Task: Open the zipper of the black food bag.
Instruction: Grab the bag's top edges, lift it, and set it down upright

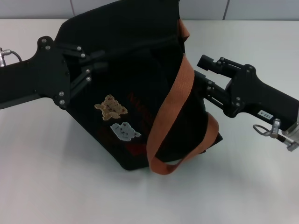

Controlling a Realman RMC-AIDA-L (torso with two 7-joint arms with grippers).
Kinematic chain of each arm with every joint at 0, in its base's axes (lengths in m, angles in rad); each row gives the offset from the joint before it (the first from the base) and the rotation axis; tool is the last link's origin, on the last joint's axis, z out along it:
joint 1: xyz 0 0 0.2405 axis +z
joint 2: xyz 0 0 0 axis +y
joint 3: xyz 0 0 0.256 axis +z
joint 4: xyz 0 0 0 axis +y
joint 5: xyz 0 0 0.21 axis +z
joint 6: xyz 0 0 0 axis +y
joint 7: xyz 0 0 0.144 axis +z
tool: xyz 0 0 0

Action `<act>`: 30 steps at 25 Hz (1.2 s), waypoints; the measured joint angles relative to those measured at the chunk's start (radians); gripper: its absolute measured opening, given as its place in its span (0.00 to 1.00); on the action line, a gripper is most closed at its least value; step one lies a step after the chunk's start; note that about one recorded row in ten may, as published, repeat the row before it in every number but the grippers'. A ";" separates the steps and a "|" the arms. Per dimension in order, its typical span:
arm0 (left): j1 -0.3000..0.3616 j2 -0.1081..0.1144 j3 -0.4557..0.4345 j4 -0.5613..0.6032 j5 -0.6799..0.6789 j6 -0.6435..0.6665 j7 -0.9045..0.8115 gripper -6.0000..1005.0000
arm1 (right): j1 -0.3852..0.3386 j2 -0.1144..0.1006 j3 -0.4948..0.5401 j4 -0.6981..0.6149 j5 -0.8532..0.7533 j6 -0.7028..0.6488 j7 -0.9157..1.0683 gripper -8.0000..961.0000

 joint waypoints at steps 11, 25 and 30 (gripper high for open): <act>-0.003 -0.001 0.002 -0.010 0.001 -0.002 0.000 0.08 | 0.037 0.004 0.009 0.015 0.012 0.075 -0.069 0.47; -0.007 0.000 0.000 -0.014 0.001 -0.004 0.005 0.08 | 0.092 0.005 -0.058 0.044 0.001 0.143 -0.209 0.38; -0.007 0.000 0.000 -0.014 0.001 -0.009 0.007 0.08 | 0.112 0.005 -0.056 0.060 0.007 0.150 -0.214 0.38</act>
